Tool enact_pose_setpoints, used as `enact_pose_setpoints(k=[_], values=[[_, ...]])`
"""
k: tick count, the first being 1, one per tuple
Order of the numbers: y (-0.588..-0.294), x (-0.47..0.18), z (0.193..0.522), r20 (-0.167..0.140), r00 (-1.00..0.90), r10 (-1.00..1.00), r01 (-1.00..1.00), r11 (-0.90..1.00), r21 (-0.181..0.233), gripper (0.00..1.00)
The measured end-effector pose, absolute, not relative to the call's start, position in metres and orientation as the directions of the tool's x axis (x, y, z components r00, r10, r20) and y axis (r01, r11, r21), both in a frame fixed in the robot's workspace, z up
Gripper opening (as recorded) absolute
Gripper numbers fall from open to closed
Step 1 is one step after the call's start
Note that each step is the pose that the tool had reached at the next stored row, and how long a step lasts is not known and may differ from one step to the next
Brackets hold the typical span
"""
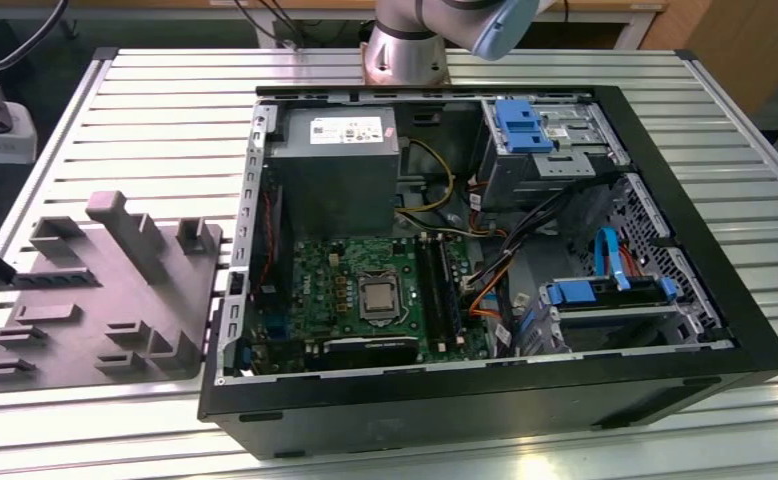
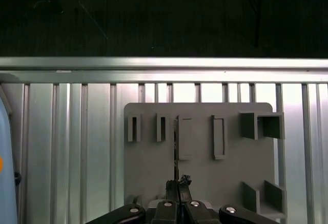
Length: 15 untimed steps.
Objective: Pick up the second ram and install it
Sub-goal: 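Pick up the second ram and move it above second insertion slot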
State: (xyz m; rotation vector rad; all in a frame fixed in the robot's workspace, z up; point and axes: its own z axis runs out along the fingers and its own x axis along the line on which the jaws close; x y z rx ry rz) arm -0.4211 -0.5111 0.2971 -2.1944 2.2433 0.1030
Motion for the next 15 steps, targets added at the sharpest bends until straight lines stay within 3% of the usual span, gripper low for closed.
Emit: enact_pose_setpoints(k=[15], values=[[-0.511, -0.421, 0.308, -0.057, -0.023, -0.998, -0.999, 0.02, 0.046, 0.12]])
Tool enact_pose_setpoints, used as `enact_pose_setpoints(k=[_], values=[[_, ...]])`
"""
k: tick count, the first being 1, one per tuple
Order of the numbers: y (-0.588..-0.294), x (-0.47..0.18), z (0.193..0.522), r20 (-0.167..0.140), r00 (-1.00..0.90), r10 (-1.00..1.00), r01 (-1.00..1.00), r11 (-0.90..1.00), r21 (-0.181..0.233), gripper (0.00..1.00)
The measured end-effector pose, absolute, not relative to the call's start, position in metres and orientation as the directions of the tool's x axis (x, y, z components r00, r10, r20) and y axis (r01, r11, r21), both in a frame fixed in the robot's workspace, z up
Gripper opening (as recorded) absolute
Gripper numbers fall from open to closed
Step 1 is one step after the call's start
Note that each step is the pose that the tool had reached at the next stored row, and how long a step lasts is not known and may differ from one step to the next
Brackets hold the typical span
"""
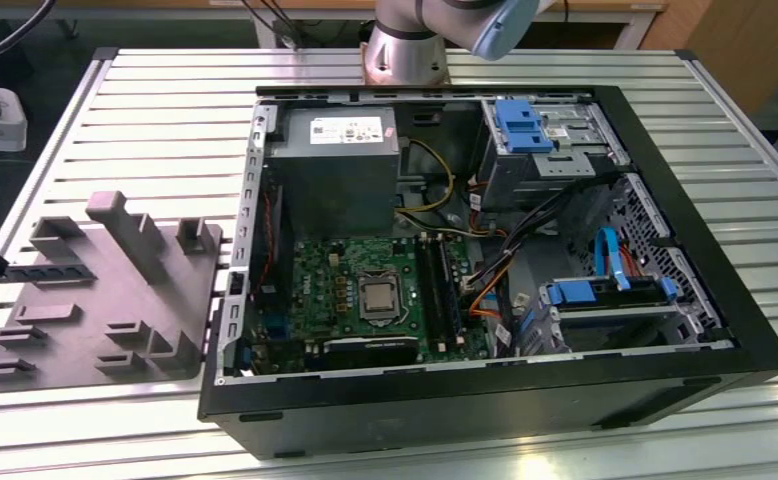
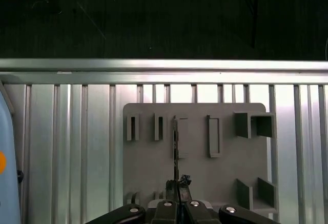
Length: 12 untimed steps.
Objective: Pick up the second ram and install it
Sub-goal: 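Pick up the second ram and move it above second insertion slot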
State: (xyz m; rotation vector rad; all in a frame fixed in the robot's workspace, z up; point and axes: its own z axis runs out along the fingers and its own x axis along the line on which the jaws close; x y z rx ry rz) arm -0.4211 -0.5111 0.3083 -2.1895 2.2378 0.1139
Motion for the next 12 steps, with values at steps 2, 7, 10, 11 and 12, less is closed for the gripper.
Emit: enact_pose_setpoints(k=[2, 7, 10, 11, 12], values=[[-0.5112, -0.421, 0.3095, -0.059, -0.023, -0.998, -0.999, 0.02, 0.046, 0.12], [-0.5111, -0.4211, 0.3128, -0.065, -0.023, -0.998, -0.999, 0.02, 0.046, 0.12], [-0.5111, -0.4211, 0.3149, -0.069, -0.023, -0.997, -0.999, 0.02, 0.046, 0.12], [-0.5111, -0.4211, 0.3155, -0.069, -0.023, -0.997, -0.999, 0.02, 0.046, 0.12], [-0.5111, -0.4211, 0.3171, -0.07, -0.023, -0.997, -0.999, 0.02, 0.046, 0.12]])
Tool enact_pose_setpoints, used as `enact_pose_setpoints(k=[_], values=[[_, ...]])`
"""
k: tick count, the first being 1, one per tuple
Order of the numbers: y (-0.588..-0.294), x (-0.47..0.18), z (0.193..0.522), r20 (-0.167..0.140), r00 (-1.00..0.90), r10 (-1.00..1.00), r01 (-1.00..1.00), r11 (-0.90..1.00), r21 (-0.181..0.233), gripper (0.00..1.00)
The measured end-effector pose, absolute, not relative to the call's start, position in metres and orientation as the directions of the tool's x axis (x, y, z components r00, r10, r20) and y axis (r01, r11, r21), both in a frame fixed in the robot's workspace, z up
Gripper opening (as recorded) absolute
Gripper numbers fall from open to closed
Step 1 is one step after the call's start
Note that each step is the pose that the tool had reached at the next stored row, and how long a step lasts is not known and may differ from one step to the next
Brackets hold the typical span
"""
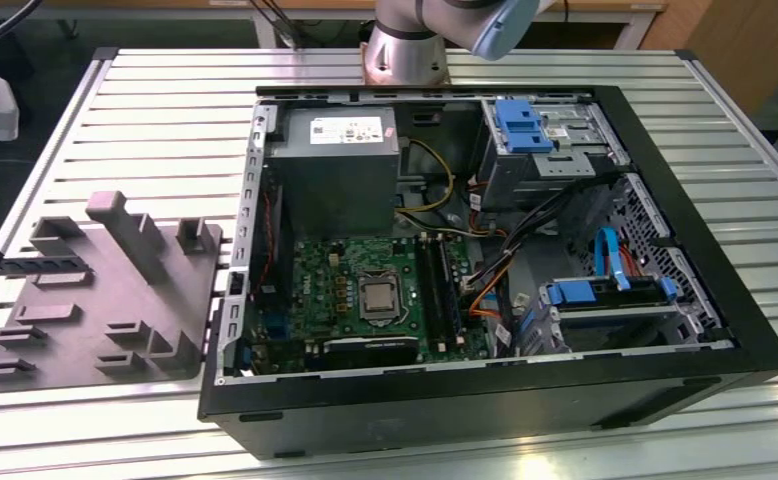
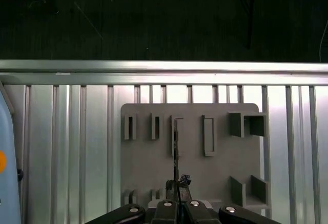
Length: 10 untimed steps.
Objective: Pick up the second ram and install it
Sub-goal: 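Pick up the second ram and move it above second insertion slot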
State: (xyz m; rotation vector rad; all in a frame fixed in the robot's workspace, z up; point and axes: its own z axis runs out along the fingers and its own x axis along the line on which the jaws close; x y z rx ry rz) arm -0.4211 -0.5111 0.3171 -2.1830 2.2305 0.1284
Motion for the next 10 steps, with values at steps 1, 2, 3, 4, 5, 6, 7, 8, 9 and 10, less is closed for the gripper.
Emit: enact_pose_setpoints(k=[1, 2, 3, 4, 5, 6, 7, 8, 9, 10], values=[[-0.511, -0.421, 0.318, -0.071, -0.023, -0.997, -0.999, 0.02, 0.046, 0.12], [-0.511, -0.421, 0.32, -0.073, -0.023, -0.997, -0.999, 0.02, 0.046, 0.12], [-0.511, -0.421, 0.321, -0.073, -0.023, -0.997, -0.999, 0.02, 0.046, 0.12], [-0.511, -0.421, 0.322, -0.074, -0.023, -0.997, -0.999, 0.02, 0.046, 0.12], [-0.511, -0.421, 0.323, -0.074, -0.023, -0.997, -0.999, 0.02, 0.046, 0.12], [-0.511, -0.421, 0.325, -0.075, -0.023, -0.997, -0.999, 0.02, 0.046, 0.12], [-0.511, -0.421, 0.326, -0.075, -0.023, -0.997, -0.999, 0.02, 0.046, 0.12], [-0.511, -0.421, 0.327, -0.076, -0.023, -0.997, -0.999, 0.02, 0.046, 0.12], [-0.511, -0.421, 0.328, -0.076, -0.023, -0.997, -0.999, 0.02, 0.046, 0.12], [-0.511, -0.421, 0.329, -0.077, -0.023, -0.997, -0.999, 0.02, 0.046, 0.12]])
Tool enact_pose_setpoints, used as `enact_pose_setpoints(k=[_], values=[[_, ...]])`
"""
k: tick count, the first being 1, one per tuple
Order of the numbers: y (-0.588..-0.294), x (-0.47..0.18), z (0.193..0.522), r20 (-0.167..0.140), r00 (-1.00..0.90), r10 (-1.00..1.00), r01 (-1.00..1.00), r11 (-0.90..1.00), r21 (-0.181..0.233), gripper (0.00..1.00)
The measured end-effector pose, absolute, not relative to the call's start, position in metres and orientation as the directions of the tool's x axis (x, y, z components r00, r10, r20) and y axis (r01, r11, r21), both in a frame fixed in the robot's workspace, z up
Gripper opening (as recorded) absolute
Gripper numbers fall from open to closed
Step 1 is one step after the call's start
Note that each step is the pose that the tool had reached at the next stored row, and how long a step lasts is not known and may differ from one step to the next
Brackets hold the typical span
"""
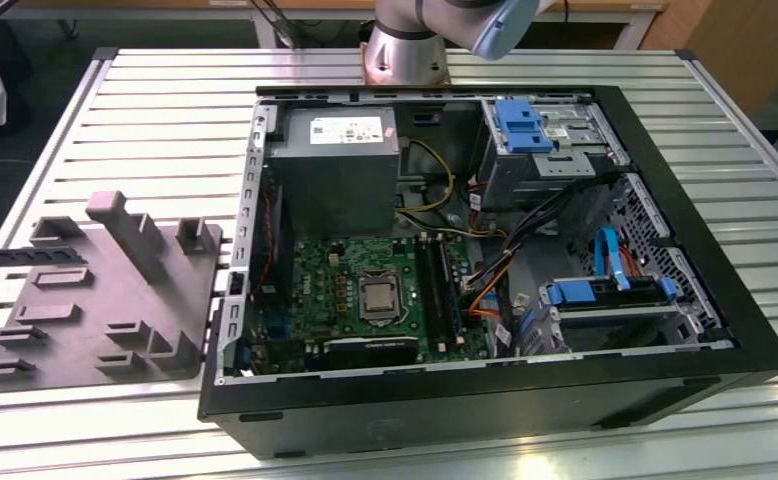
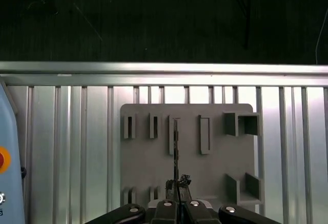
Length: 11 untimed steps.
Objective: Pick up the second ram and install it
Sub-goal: 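Pick up the second ram and move it above second insertion slot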
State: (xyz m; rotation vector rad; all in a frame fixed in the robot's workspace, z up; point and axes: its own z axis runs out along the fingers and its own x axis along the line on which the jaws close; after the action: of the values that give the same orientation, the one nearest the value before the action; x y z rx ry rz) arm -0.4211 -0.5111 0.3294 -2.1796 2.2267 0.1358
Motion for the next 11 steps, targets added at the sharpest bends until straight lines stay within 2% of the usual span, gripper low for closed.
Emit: enact_pose_setpoints(k=[11], values=[[-0.5111, -0.4211, 0.3398, -0.085, -0.023, -0.996, -0.999, 0.019, 0.046, 0.12]])
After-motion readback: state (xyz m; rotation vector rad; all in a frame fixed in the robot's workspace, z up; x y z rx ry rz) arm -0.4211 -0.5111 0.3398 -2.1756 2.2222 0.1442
